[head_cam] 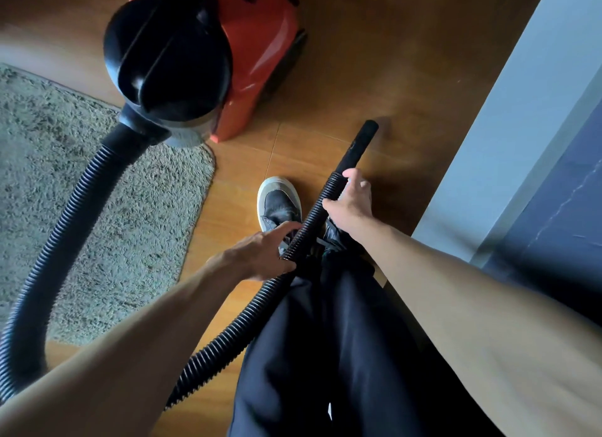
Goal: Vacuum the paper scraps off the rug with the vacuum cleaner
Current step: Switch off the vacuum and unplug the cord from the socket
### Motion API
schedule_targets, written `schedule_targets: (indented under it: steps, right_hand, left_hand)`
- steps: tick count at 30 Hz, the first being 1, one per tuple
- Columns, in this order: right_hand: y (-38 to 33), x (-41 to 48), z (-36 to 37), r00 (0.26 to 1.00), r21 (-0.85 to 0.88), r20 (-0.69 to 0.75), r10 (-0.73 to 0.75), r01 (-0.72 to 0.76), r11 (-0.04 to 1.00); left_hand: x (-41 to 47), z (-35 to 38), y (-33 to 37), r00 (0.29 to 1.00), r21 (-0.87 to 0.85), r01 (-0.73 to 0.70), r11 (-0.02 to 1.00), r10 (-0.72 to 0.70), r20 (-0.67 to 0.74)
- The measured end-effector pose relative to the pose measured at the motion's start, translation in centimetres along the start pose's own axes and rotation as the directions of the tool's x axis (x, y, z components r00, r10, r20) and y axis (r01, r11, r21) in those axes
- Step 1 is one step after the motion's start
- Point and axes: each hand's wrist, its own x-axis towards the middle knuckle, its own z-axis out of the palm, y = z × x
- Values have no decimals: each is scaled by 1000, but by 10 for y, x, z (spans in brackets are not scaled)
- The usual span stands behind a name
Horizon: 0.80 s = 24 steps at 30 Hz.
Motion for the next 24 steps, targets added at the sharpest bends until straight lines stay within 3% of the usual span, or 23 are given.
schedule_targets:
  steps: [4, 7, 17, 24]
  right_hand:
    - [-13, -1, -18, 996, -353, 46, -81, 92, 931]
    - [-32, -10, -44, 978, -481, 91, -185, 206, 852]
    - [-117, -56, -164, 886, -493, 100, -453, 440, 751]
    - [-174, -107, -267, 837, -477, -2, -547, 480, 736]
  left_hand:
    - [-9, -23, 4, 992, 96, 37, 995, -25, -121]
    - [-20, -52, 17, 968, 198, 91, 976, -40, -248]
    - [-97, -150, 111, 853, 487, 236, 841, 62, -519]
    - [-181, -213, 192, 724, 508, 377, 774, 97, -683]
